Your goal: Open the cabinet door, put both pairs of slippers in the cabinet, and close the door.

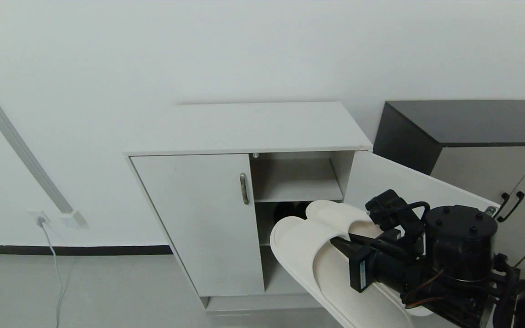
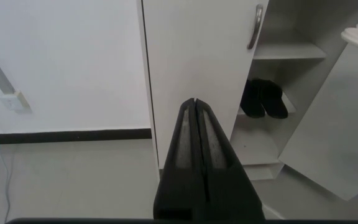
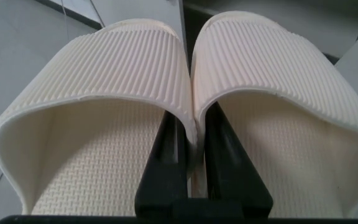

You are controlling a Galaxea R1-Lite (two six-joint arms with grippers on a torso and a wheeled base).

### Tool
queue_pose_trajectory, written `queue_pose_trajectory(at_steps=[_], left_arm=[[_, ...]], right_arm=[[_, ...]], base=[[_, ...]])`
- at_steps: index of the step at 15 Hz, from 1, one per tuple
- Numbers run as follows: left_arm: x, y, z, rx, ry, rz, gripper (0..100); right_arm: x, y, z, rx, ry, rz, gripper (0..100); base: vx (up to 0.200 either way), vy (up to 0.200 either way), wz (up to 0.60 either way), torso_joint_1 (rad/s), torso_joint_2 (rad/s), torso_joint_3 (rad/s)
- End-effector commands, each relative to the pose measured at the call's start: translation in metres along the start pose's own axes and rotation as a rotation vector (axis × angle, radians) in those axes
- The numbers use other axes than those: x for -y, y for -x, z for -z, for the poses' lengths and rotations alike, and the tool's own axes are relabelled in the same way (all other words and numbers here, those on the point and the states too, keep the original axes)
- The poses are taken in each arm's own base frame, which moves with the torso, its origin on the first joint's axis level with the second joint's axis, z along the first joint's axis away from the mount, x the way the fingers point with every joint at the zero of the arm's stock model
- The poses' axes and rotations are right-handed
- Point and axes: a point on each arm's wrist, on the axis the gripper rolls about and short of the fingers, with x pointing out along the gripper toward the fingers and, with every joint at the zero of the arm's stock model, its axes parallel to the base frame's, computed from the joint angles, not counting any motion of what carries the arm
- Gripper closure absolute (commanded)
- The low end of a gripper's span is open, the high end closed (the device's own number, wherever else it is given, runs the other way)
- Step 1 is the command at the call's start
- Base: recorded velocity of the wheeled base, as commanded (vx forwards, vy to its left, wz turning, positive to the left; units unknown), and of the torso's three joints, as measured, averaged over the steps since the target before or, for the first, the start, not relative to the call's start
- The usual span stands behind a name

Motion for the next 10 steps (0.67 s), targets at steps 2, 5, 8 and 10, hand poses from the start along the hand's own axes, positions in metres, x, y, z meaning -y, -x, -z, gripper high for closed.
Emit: queue_pose_trajectory(at_steps=[2, 5, 8, 10], left_arm=[[0.0000, -0.0001, -0.0001, -0.001, 0.000, -0.001, 100], [0.0000, -0.0001, -0.0001, -0.001, 0.000, -0.002, 100], [0.0000, -0.0001, -0.0001, -0.001, 0.000, -0.001, 100], [0.0000, -0.0001, -0.0001, -0.001, 0.000, -0.001, 100]], right_arm=[[-0.0007, -0.0018, 0.0038, -0.015, 0.002, -0.002, 100], [-0.0007, -0.0043, 0.0069, -0.024, 0.011, -0.001, 100], [-0.0007, -0.0055, 0.0089, -0.024, 0.016, -0.001, 100], [-0.0007, -0.0075, 0.0115, -0.027, 0.016, -0.001, 100]], base=[[0.000, 0.000, 0.00, -0.200, 0.52, 0.322], [0.000, 0.000, 0.00, -0.181, 0.49, 0.318], [0.000, 0.000, 0.00, -0.162, 0.48, 0.320], [0.000, 0.000, 0.00, -0.137, 0.47, 0.325]])
